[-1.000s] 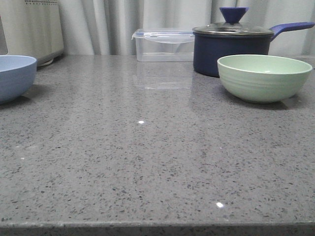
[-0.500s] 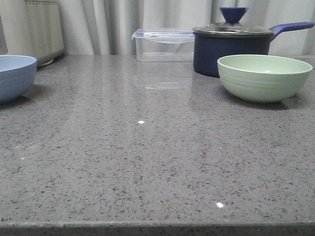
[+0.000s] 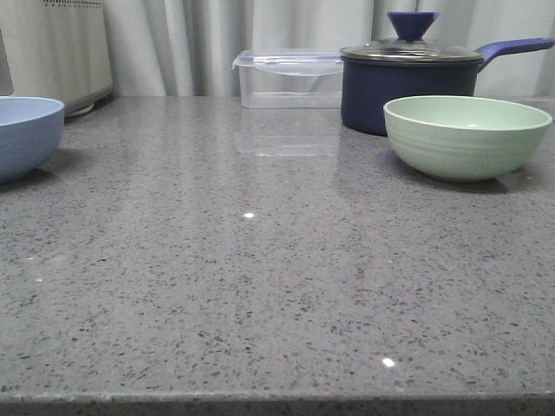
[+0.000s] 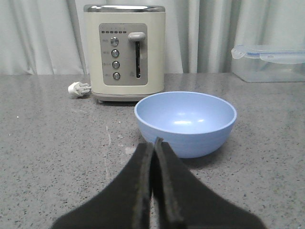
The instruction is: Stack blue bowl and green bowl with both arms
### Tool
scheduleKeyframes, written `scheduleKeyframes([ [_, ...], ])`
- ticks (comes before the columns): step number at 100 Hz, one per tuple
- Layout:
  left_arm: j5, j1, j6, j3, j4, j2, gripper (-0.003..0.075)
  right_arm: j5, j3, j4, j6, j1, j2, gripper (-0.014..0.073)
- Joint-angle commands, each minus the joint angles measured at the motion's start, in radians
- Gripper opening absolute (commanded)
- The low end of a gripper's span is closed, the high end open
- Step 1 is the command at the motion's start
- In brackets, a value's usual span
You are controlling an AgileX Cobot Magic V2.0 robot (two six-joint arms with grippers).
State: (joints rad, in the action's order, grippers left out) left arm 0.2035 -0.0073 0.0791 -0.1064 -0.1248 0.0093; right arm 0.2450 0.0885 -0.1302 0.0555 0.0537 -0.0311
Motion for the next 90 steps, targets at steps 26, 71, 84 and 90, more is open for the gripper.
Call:
scheduleKeyframes([
  [26, 0.062, 0.002, -0.007, -0.292, -0.012, 0.254, -0.002, 0.147, 0.317, -0.006, -0.005, -0.005, -0.293, -0.0069],
  [71, 0.091, 0.002, -0.007, -0.434, -0.012, 0.447, 0.0383, 0.194, 0.448, -0.006, -0.005, -0.005, -0.495, 0.032],
  [84, 0.067, 0.002, -0.007, -0.434, -0.012, 0.447, 0.0402, 0.186, 0.443, -0.006, -0.005, -0.005, -0.495, 0.0316],
  [90, 0.06, 0.002, -0.007, -0.431, -0.012, 0.447, 0.0394, 0.186, 0.438, -0.007, -0.005, -0.005, -0.495, 0.0316],
])
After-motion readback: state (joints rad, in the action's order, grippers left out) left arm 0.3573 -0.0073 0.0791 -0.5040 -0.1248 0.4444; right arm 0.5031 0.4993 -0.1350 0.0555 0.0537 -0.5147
